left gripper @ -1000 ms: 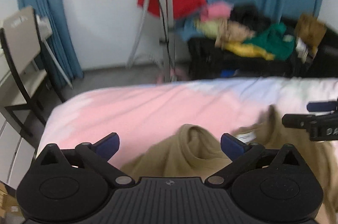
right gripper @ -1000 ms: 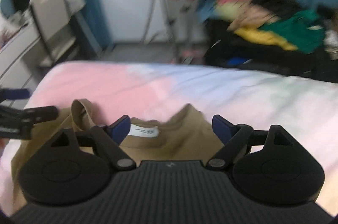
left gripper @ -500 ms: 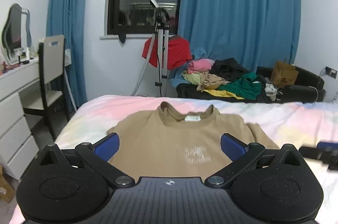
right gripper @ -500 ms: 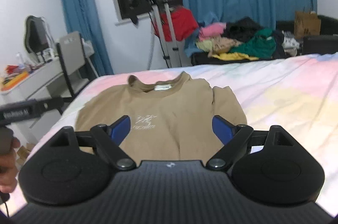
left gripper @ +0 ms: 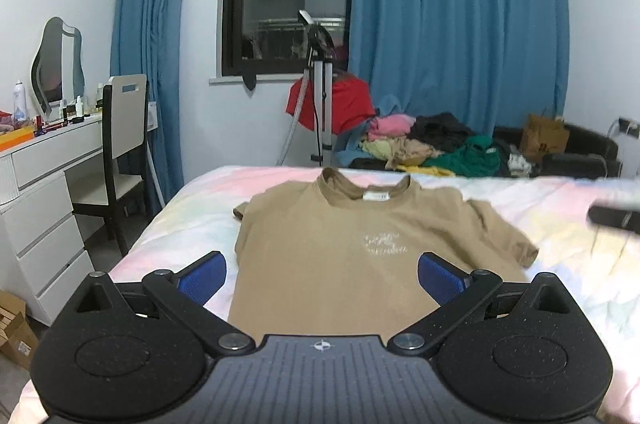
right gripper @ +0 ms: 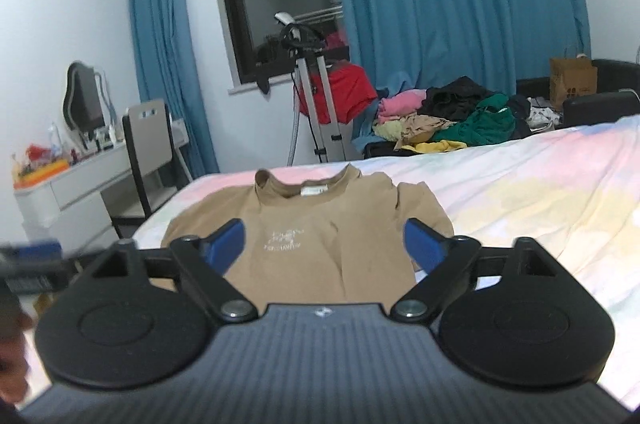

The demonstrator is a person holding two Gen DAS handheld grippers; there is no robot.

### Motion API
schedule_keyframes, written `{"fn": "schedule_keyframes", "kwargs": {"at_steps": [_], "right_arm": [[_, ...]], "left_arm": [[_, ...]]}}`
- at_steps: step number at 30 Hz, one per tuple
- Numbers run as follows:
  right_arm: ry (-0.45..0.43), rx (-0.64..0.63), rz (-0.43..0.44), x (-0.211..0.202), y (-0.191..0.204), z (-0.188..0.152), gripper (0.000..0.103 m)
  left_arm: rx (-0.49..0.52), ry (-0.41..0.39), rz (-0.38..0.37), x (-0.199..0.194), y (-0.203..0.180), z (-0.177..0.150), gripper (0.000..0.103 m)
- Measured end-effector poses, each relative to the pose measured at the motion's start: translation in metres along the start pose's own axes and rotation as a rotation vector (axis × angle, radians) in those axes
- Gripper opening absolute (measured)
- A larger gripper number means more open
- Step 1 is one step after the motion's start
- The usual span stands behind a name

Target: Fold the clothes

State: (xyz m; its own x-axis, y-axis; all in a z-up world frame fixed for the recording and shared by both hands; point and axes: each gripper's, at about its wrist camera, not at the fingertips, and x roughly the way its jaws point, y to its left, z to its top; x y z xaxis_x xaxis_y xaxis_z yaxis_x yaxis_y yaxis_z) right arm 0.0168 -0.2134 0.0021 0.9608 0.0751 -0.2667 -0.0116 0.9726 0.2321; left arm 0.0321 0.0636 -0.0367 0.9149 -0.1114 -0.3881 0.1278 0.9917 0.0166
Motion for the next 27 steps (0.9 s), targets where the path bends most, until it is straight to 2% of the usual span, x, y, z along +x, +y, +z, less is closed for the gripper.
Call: {"fn": "schedule_keyframes", "kwargs": {"at_steps": [1,9,14,16,21,25,27], "right_arm": [[0.003,0.01,0.005,0.001,-0.002,-0.001,0.1],[0.08,0.084,-0.015,0.019,-0.013,-0.011,0.1],[0.133,0.116,-0.01,0.033,-0.019,-0.019,0.1],[0.148,0.126,-0.006,0.041,-0.022,-0.022,0.1],[0.188,0.175,-0.005,0.066,-0.031,-0.028,0.1],[0.23,0.219,-0.005,0.085,-0.041,-0.034,0.1],[0.246,0.239,0.006,0.095,-0.045,-0.036,0.1]], "left_arm": [[-0.006,0.017,0.0,0.007,0.0,-0.003,0.103],[-0.166,0.168,0.01,0.067,0.034,-0.013,0.103],[-0.262,0.195,0.032,0.106,0.076,-0.004,0.103],[-0.292,0.197,0.07,0.121,0.094,0.001,0.103],[-0.485,0.196,0.142,0.17,0.14,0.009,0.1],[-0.659,0.175,0.149,0.213,0.168,0.015,0.095],[-0.709,0.167,0.143,0.233,0.175,0.019,0.093]]}}
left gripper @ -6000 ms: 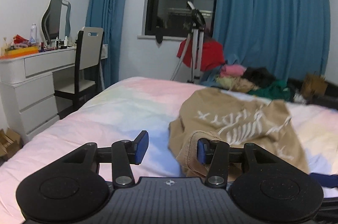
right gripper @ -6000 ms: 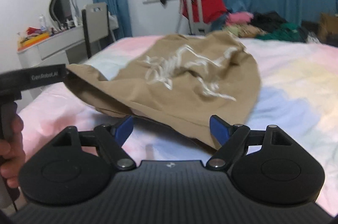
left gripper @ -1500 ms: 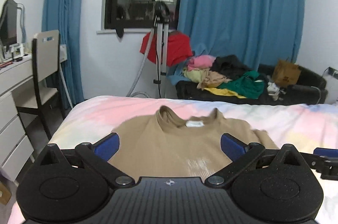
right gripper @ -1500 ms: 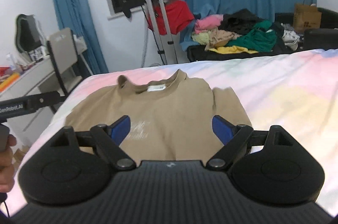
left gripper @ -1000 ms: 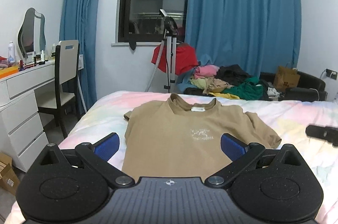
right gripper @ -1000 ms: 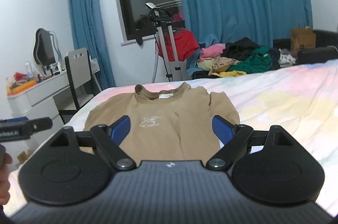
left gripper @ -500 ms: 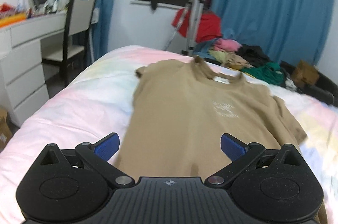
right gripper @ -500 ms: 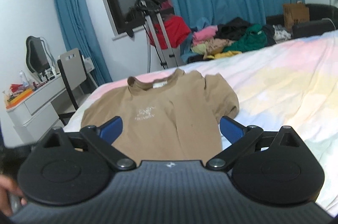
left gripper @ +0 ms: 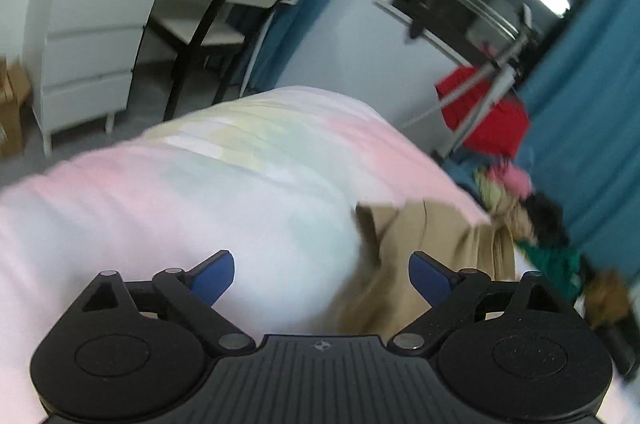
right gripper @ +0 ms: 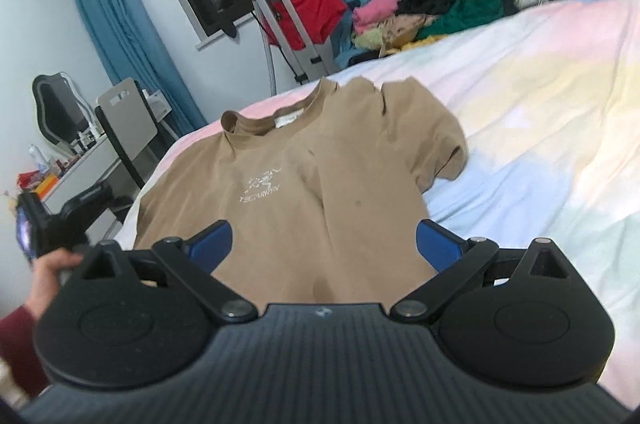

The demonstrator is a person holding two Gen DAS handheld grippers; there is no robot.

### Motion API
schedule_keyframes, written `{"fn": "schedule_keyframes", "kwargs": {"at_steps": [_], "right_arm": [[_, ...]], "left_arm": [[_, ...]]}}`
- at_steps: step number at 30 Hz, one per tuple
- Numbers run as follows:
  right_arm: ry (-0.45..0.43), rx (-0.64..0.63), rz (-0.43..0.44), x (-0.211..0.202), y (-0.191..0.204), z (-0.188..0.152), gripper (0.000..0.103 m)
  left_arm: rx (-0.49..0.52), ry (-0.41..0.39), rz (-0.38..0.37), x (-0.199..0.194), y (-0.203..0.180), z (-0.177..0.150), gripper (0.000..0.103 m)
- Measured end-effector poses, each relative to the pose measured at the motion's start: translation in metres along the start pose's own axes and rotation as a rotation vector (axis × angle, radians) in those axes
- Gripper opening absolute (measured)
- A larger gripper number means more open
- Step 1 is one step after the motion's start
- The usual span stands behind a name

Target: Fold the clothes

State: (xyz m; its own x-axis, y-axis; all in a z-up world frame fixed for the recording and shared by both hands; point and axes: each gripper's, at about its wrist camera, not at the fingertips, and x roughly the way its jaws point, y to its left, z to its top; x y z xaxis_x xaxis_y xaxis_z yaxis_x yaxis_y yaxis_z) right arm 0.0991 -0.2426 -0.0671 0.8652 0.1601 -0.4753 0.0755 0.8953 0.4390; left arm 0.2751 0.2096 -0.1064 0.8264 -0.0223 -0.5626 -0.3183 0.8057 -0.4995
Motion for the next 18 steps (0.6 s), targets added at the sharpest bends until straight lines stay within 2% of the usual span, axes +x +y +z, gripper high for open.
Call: {"fn": "schedule_keyframes", "kwargs": {"at_steps": [2,4,7,9,11,13,14,15,18], "right_arm": [[0.004,0.002,-0.005,0.009,-0.003,0.001,0.1],[0.014,0.007,-0.02,0.021,-0.007,0.002,0.1],[0.039,0.03,-0.025,0.035,-0.012,0.002,0.1],[0.055,0.045,-0.024,0.044,-0.016,0.002,0.1],[0.062,0.052,-0.028,0.047,-0.017,0.002,0.1],[0.059,0.061,-0.024,0.046,-0.018,0.003,0.1],[0.055,0.064,-0.022,0.044,-0.018,0.003,0.1],[0.051,0.063,-0.023,0.042,-0.019,0.003,0.1],[0.037,0.073,-0.033,0.036,-0.023,0.004,0.1]], "left_arm": [[0.009,0.001,-0.004,0.02,-0.009,0.007,0.088],[0.074,0.006,0.001,0.033,-0.025,0.007,0.081],[0.241,0.057,0.008,0.053,-0.057,-0.001,0.054],[0.409,0.04,0.126,0.06,-0.084,-0.012,0.019],[0.552,-0.01,0.189,0.057,-0.11,-0.023,0.004],[0.691,-0.063,0.223,0.051,-0.137,-0.036,0.003],[0.776,-0.083,0.21,0.047,-0.15,-0.046,0.003],[0.862,-0.1,0.185,0.042,-0.163,-0.057,0.003],[1.118,-0.117,0.018,0.02,-0.197,-0.098,0.003]]}}
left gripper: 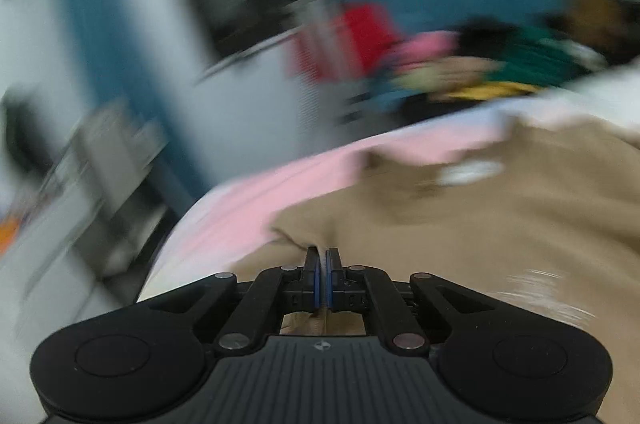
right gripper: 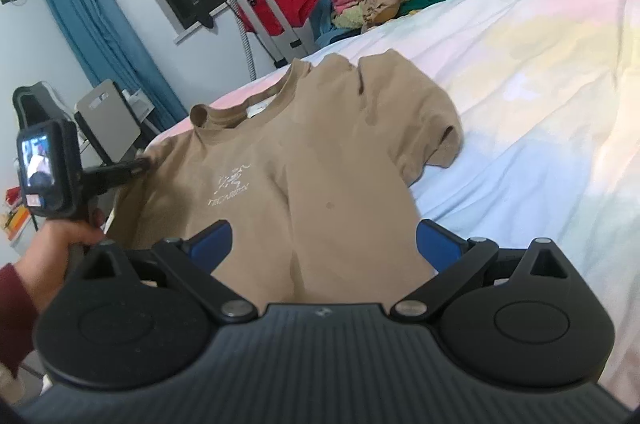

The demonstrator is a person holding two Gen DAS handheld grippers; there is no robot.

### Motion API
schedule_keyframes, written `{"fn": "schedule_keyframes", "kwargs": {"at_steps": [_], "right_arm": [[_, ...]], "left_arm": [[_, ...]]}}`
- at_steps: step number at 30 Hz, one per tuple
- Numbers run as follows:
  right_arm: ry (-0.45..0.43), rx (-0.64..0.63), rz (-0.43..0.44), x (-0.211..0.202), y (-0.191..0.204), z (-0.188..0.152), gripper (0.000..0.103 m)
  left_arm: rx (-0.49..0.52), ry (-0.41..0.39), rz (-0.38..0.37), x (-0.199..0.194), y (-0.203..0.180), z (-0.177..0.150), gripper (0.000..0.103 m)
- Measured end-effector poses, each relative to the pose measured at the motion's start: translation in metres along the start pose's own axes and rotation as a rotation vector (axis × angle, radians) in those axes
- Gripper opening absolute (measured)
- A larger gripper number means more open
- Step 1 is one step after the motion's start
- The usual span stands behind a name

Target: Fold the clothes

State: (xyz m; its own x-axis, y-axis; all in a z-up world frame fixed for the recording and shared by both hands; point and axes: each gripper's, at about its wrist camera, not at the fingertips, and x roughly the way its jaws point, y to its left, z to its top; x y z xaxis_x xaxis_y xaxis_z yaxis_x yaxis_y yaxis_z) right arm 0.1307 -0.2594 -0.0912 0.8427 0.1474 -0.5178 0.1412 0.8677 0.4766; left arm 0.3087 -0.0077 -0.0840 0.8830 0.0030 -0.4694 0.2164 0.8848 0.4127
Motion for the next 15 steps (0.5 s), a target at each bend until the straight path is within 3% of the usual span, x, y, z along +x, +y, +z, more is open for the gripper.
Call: {"fn": "schedule_keyframes", "kwargs": {"at_steps": [2,4,7,8,9,11,15], "right_arm": [[-0.005,0.016,-0.002,-0.002,-0.004,0.001,0.1],[-0.006,0.027,-0.006,-0.004,-0.007,0.001,0.1],[-0.01,0.038,-0.006,-0.008,-0.009,0.002,0.1],[-0.012,0.043,-0.002,-0.009,-0.01,0.002,0.1],[-0.015,0.049,0.003,-0.011,-0.011,0.003,0.1],[-0.018,0.054,0.006,-0.012,-0.013,0.004,0.1],[-0.003,0.072,0.01,-0.01,-0.014,0.003,0.1]], "left_arm": [[0.078,-0.036,-0.134,-0.015,-0.025,0.002,0.004],[0.106,-0.04,-0.219,-0.03,-0.042,0.0,0.01],[0.053,-0.062,-0.328,-0.051,-0.046,-0.003,0.032],[0.033,-0.071,-0.342,-0.057,-0.041,-0.007,0.049],[0.014,-0.08,-0.354,-0.062,-0.036,-0.01,0.055],[-0.012,-0.083,-0.357,-0.068,-0.021,-0.019,0.055],[-0.113,-0.051,-0.291,-0.072,0.005,-0.041,0.055]]}}
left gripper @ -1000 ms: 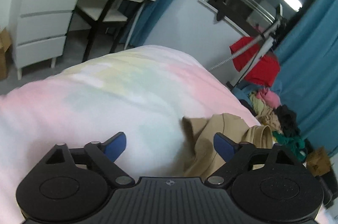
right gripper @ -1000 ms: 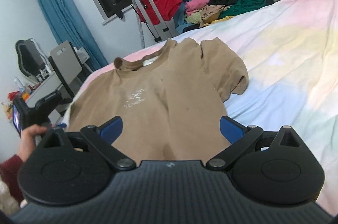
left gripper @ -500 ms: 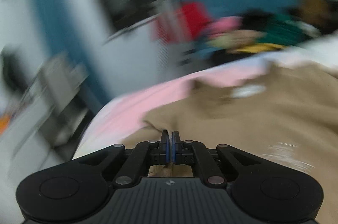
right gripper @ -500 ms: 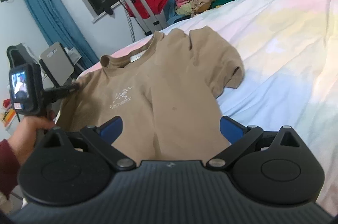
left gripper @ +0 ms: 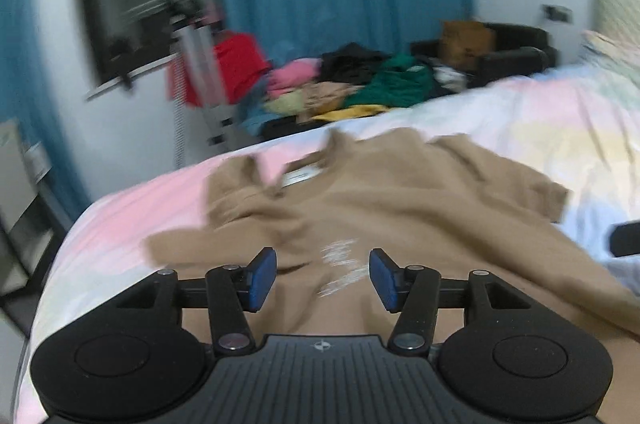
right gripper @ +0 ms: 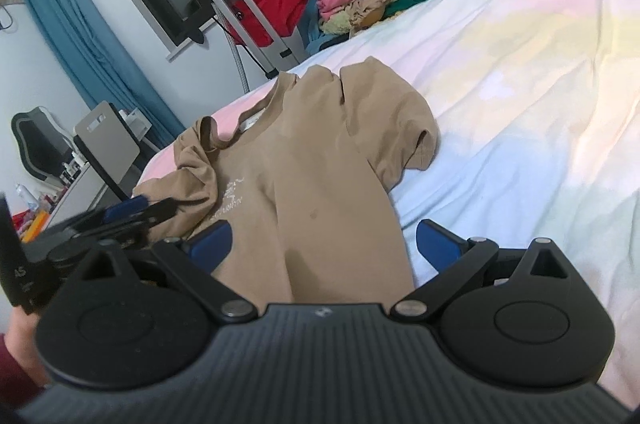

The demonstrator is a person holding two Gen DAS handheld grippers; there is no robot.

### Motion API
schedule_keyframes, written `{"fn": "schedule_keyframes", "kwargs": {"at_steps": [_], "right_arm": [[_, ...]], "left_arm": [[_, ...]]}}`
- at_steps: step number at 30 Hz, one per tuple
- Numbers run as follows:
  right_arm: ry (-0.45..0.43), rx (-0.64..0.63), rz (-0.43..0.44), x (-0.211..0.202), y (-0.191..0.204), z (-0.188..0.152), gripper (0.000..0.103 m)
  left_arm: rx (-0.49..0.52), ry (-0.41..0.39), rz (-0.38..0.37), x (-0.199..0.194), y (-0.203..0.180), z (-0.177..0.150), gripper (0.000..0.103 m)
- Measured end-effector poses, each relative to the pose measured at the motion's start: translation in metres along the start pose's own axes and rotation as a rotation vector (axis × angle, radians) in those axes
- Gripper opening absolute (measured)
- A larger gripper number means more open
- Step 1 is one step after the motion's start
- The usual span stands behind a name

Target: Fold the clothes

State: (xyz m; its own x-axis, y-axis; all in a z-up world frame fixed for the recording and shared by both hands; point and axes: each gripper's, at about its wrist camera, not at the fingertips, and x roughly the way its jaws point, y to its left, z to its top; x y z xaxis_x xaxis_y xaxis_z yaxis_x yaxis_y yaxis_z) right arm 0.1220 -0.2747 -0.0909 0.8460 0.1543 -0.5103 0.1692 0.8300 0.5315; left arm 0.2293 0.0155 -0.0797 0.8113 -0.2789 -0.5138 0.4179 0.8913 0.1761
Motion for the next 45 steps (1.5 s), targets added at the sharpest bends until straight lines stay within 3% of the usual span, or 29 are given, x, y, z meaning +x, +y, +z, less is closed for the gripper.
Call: {"fn": "schedule_keyframes", "kwargs": {"at_steps": [5,8,10,14,16,17,18,19,20,26,28,32,34,37,40,43,45], "right_arm": [[0.02,0.016,-0.001,0.004,-0.002,-0.002,0.1],[0.029,0.017,-0.005,0.007,-0.002,-0.003,0.1],[0.038,0.018,-0.005,0.01,-0.003,-0.004,0.1],[0.048,0.006,-0.013,0.013,-0.002,-0.007,0.1],[0.052,-0.001,-0.017,0.015,-0.001,-0.008,0.1],[0.055,-0.003,-0.019,0.017,-0.001,-0.008,0.1],[0.058,-0.006,-0.021,0.018,-0.001,-0.008,0.1],[0.061,-0.009,-0.025,0.019,0.0,-0.009,0.1],[0.064,-0.012,-0.028,0.021,0.001,-0.009,0.1],[0.073,-0.042,-0.027,0.023,0.005,-0.014,0.1],[0.072,-0.051,-0.032,0.024,0.007,-0.014,0.1],[0.075,-0.068,-0.042,0.029,0.01,-0.015,0.1],[0.081,-0.07,-0.05,0.033,0.011,-0.016,0.1],[0.086,-0.078,-0.06,0.037,0.011,-0.018,0.1],[0.085,-0.088,-0.065,0.038,0.013,-0.018,0.1],[0.084,-0.094,-0.065,0.037,0.013,-0.019,0.1],[0.084,-0.097,-0.068,0.037,0.014,-0.019,0.1]], "left_arm": [[-0.322,0.042,0.112,0.014,0.071,-0.008,0.057],[-0.486,0.052,0.124,0.032,0.108,-0.009,0.07],[-0.561,0.056,0.119,0.043,0.122,-0.009,0.075],[-0.65,0.059,0.037,0.065,0.13,-0.003,0.075],[-0.63,0.031,0.021,0.069,0.126,0.003,0.068],[-0.619,0.028,0.016,0.071,0.123,0.006,0.056],[-0.608,0.046,0.01,0.075,0.118,0.008,0.03],[-0.597,0.061,0.01,0.078,0.115,0.009,0.014],[-0.583,0.066,0.027,0.078,0.113,0.011,0.005],[-0.637,-0.048,0.241,0.036,0.156,0.024,0.005],[-0.615,-0.078,0.362,0.023,0.18,0.034,0.005],[-0.542,0.046,0.674,0.019,0.217,0.047,0.005],[-0.577,0.144,0.731,0.024,0.235,0.036,0.005],[-0.665,0.223,0.72,0.025,0.257,0.003,0.005],[-0.765,0.229,0.645,0.016,0.271,-0.037,0.009],[-0.871,0.187,0.55,0.001,0.277,-0.067,0.024],[-0.94,0.156,0.5,-0.011,0.279,-0.08,0.05]]}}
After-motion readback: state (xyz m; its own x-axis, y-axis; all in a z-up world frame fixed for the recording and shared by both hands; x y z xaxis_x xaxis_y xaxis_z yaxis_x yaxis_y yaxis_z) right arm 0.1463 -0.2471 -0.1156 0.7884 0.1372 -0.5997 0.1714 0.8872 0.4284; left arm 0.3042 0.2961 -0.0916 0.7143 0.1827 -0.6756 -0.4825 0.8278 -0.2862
